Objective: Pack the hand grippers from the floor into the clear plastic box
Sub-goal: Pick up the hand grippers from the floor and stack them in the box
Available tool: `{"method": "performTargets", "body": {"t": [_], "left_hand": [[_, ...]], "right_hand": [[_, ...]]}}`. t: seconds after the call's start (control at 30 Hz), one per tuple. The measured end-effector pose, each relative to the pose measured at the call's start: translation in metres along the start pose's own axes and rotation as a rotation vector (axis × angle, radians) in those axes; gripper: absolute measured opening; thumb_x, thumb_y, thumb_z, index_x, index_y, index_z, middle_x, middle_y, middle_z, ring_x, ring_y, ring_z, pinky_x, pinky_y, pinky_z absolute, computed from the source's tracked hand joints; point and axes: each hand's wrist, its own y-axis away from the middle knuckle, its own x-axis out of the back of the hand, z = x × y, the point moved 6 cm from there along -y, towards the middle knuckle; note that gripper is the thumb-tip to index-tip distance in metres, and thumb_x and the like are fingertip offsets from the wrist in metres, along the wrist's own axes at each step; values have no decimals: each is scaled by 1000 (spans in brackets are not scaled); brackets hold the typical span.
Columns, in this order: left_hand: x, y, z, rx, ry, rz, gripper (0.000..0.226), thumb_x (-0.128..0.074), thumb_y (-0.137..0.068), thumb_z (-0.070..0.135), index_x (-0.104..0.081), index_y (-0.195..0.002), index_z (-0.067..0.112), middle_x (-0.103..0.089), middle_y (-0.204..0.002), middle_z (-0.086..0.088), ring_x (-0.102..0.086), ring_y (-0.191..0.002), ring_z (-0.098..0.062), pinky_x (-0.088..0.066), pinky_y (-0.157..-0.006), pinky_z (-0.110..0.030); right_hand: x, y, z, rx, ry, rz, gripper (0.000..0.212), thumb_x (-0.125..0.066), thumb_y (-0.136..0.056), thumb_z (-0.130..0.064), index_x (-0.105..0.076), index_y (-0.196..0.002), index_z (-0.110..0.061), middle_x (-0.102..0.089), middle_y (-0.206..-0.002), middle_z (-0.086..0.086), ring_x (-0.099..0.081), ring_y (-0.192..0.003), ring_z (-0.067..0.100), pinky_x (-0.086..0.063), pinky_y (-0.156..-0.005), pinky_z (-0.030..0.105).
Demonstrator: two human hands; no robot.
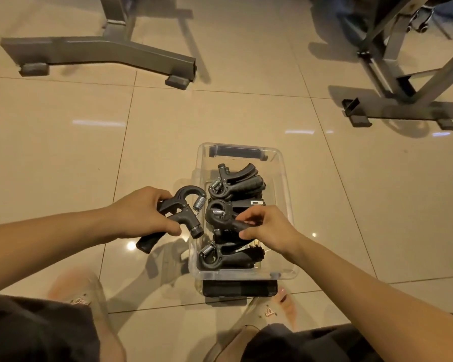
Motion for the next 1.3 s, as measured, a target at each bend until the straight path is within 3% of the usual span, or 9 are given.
{"method": "performTargets", "body": {"t": [0.23, 0.33, 0.5, 0.57, 0.83, 1.0, 1.17, 1.3], "left_hand": [[-4, -4, -5, 5, -19, -20, 23, -87, -66, 27, -67, -78, 23, -68, -68, -1, -62, -62, -16, -49, -63, -30], [-4, -4, -7, 4, -20, -27, 24, -86, -63, 29, -67, -78, 23, -69, -69, -3, -61, -60, -15, -48, -63, -31], [-4, -5, -6, 3, -28, -27, 25, -86, -63, 30, -68, -79, 24, -71, -72, -3, -64, -62, -17, -52, -65, -33], [-4, -5, -6, 1, -29, -30, 26, -86, -63, 31, -68, -80, 24, -72, -73, -3, -65, -64, -18, -53, -67, -34], [-4, -5, -5, 9, -42, -22, 31, -85, -59, 34, -68, -82, 23, -71, -74, -4, -66, -67, -20, -57, -71, -39], [-5, -6, -4, 2, -59, -21, 28, -87, -63, 32, -68, -82, 23, -72, -77, -6, -68, -72, -25, -57, -73, -40], [-6, -5, -2, -3, -78, -27, 31, -86, -60, 35, -68, -83, 24, -72, -78, -6, -70, -77, -28, -58, -77, -45], [-5, 0, 3, -27, -61, -5, 27, -87, -66, 30, -65, -81, 25, -70, -72, -1, -67, -68, -20, -55, -68, -37]], "right_hand": [[-30, -3, 12, 234, 552, -60, 28, -82, -76, -13, -75, -102, -23, -62, -101, -8, -55, -102, 15, -49, -93, 35], [-33, -1, 12, 267, 640, -73, 25, -80, -80, -20, -73, -104, -21, -63, -102, -7, -56, -100, 15, -51, -90, 36], [-25, 0, 8, 365, 920, 106, 57, -78, -80, -39, -59, -132, -24, -52, -121, -3, -46, -114, 19, -41, -98, 33], [-26, 0, 8, 365, 1001, 111, 58, -75, -83, -43, -58, -136, -25, -51, -124, -3, -44, -118, 21, -39, -100, 36], [-32, 1, 2, 359, 1117, 18, 45, -69, -86, -48, -65, -125, -28, -56, -121, -4, -44, -116, 21, -37, -97, 37], [-32, 1, 7, 334, 1082, -43, 50, -69, -88, -49, -62, -133, -30, -54, -127, -6, -42, -122, 20, -36, -101, 37], [-42, 0, 5, 412, 1095, -120, 47, -67, -91, -33, -59, -138, -32, -56, -127, -7, -43, -122, 20, -33, -105, 37], [-43, 0, 4, 478, 1117, -134, 48, -62, -88, -15, -63, -134, -31, -60, -121, -8, -48, -115, 22, -34, -99, 35]]}}
